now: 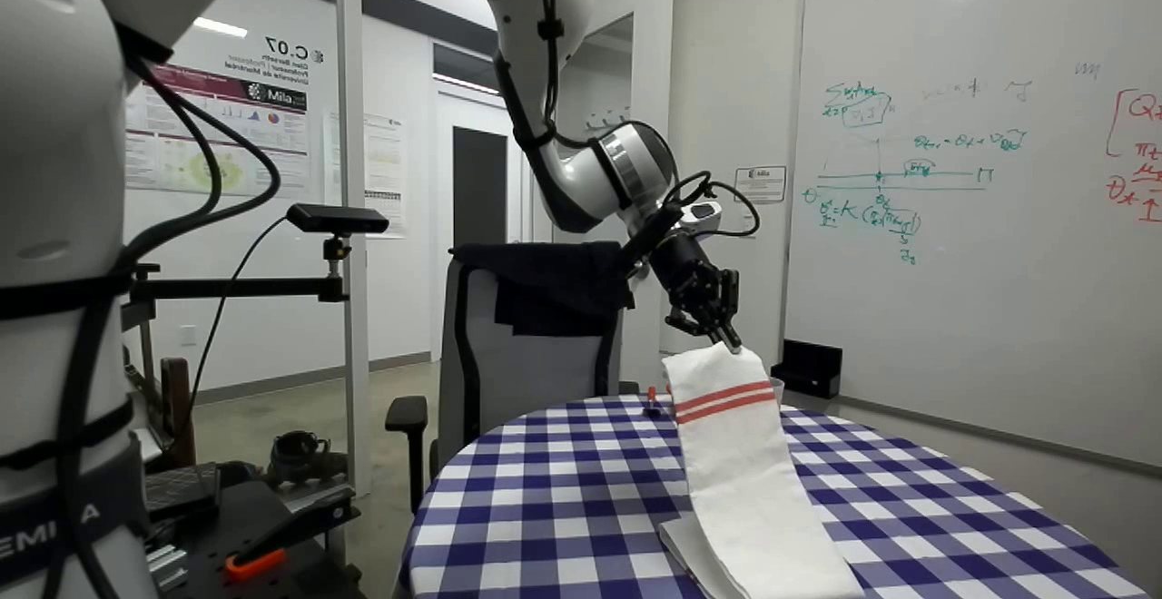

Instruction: Fold the towel on the table.

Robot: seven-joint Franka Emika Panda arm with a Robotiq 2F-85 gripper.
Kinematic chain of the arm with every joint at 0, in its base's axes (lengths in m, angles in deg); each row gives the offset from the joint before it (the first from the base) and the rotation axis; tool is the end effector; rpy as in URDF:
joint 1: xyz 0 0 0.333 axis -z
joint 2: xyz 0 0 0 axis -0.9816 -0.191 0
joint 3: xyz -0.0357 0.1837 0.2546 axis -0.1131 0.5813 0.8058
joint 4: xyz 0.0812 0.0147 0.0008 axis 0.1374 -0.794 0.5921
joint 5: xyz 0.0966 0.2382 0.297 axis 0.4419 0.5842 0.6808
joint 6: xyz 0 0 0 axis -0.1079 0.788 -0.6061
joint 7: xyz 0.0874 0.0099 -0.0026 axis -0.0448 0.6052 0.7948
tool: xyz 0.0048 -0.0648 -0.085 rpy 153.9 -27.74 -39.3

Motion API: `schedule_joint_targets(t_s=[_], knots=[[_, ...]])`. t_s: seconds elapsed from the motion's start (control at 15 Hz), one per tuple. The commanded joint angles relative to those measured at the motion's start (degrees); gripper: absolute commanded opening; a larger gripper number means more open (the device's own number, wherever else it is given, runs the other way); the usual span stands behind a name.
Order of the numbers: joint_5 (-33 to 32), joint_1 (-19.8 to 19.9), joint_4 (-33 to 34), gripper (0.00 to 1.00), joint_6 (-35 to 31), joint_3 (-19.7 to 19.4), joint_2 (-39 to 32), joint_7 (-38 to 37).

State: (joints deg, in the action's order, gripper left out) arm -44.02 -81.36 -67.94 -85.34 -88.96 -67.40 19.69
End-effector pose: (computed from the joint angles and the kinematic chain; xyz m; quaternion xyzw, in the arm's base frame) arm 0.6391 -0.0168 0.2500 0.9339 -0.0356 -0.0354 0.3540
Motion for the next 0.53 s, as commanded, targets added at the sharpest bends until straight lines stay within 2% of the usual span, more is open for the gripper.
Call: schedule_joint_targets(t_s=[0.0,0.47], knots=[[3.63,-0.96,2.77,0.01,-1.59,-1.19,-2.41,1.63],[7.71,-1.97,6.35,0.01,-3.03,-2.2,-6.25,2.07]])
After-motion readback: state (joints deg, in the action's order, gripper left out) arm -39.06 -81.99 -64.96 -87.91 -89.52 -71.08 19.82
